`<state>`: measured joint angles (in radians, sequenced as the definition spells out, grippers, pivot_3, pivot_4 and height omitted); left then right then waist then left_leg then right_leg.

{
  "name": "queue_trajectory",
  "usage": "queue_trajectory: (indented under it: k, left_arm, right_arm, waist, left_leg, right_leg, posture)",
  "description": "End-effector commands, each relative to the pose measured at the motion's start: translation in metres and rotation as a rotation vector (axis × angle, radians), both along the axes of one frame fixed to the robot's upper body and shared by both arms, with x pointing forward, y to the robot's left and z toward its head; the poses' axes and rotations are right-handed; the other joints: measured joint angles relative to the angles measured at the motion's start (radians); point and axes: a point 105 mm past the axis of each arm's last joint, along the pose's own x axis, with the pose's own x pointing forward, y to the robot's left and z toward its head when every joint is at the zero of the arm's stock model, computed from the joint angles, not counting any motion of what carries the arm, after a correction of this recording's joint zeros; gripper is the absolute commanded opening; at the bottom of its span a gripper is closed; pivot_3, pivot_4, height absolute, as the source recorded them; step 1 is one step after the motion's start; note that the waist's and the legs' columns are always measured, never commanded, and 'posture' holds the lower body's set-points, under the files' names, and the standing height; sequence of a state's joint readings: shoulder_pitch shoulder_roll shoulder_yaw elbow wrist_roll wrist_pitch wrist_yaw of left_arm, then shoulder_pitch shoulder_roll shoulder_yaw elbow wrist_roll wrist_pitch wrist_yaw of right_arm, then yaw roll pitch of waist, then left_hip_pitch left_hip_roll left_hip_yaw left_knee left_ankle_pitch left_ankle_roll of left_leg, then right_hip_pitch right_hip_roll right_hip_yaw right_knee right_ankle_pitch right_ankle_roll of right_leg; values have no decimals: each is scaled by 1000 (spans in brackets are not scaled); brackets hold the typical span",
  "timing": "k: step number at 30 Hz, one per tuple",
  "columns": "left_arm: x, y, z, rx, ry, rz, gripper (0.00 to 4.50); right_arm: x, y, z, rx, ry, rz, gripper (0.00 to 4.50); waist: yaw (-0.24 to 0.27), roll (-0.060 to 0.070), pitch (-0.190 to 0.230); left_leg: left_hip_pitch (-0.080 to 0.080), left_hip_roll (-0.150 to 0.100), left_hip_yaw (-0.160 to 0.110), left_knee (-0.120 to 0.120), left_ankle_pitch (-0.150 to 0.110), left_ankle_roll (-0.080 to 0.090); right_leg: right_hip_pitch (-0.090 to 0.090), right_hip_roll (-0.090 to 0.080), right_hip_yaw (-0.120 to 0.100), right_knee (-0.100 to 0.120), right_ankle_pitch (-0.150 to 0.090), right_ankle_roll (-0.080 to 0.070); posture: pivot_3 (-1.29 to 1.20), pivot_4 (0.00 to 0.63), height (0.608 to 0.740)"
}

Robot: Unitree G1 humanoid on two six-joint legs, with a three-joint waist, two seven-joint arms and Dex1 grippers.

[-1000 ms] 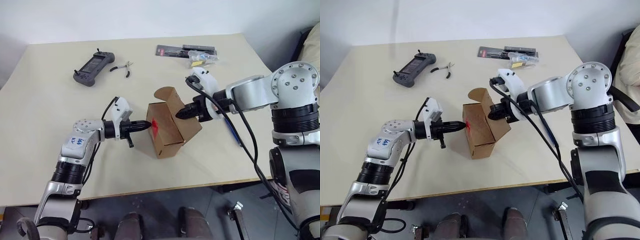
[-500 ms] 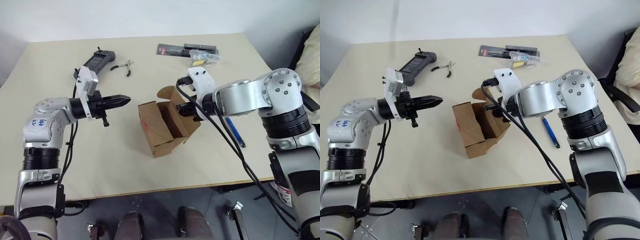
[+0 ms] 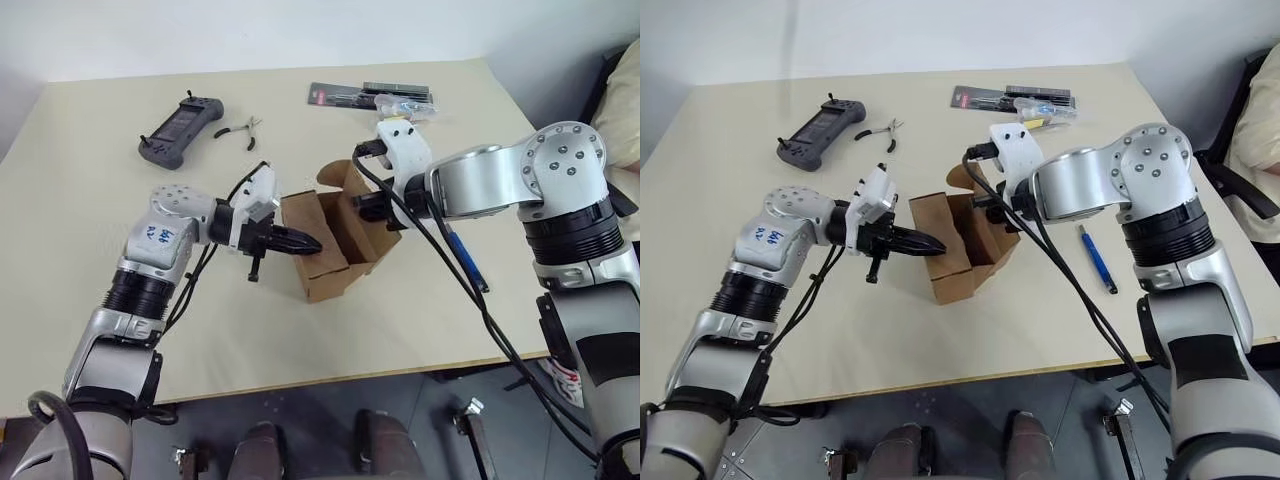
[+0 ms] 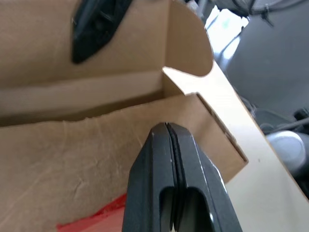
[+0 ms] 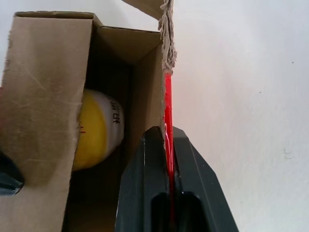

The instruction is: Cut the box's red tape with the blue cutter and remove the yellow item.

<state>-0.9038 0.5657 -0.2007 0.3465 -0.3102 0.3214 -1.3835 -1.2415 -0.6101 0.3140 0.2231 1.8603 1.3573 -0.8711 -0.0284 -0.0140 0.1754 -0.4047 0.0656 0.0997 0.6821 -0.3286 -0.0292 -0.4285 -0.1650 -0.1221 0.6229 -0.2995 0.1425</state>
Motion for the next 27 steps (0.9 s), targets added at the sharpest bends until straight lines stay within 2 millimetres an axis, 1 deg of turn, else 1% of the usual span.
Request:
queue_trajectory:
  k: [1,4,6,10,14,17,22,26,27]
  left_arm:
    - [2,5,-5,73,-26,-21,0]
    - [3,25,-20,188,-22,2,0]
    - [0,36,-28,235,-15,9,0]
    - [-4,49,-32,266,-9,30,0]
    - [-5,60,-35,266,-9,97,0]
    - [-8,62,-39,252,-7,137,0]
    - [-11,62,-50,227,4,209,0]
    - [-1,50,-52,157,-17,256,0]
    - [1,49,-52,150,-18,262,0]
  right_arm:
    - [-2,4,14,14,-44,28,16]
    - [-2,2,13,10,-44,32,16]
    - [-3,-1,12,4,-45,33,16]
    - [-3,-6,11,-6,-47,26,16]
    - [-2,-13,9,-16,-44,6,16]
    - [-1,-15,4,-23,-34,-3,16]
    - [0,-18,-16,-27,13,-18,16]
    - [-3,-12,-38,-21,58,9,16]
    - [-4,-11,-41,-19,61,15,16]
  waist:
    - [0,0,0]
    - [-2,0,0]
    - [-3,0,0]
    - [-1,1,-1]
    - [3,1,-1]
    - [12,1,-1]
    - [20,0,0]
    - [25,0,0]
    - [26,0,0]
  left_leg:
    - [0,0,0,0,0,0]
    - [0,0,0,0,0,0]
    - [1,0,0,0,0,0]
    - [2,0,0,0,0,0]
    - [2,0,0,1,0,0]
    - [2,0,0,2,0,0]
    - [-1,0,0,2,0,0]
    - [0,0,0,2,0,0]
    - [0,0,0,2,0,0]
  right_leg:
    - [0,0,0,0,0,0]
    - [0,0,0,0,0,0]
    - [0,0,0,2,0,0]
    - [0,0,1,3,0,0]
    - [1,0,2,3,0,0]
    - [1,0,2,3,0,0]
    - [-1,0,1,3,0,0]
    - [-1,0,1,3,0,0]
    - [-1,0,1,3,0,0]
  posture:
    - [0,150,740]
    - [0,150,740]
    - [0,150,740]
    - [0,150,740]
    - [0,150,740]
    - [0,150,740]
    - [0,150,740]
    - [0,150,740]
    - [0,150,740]
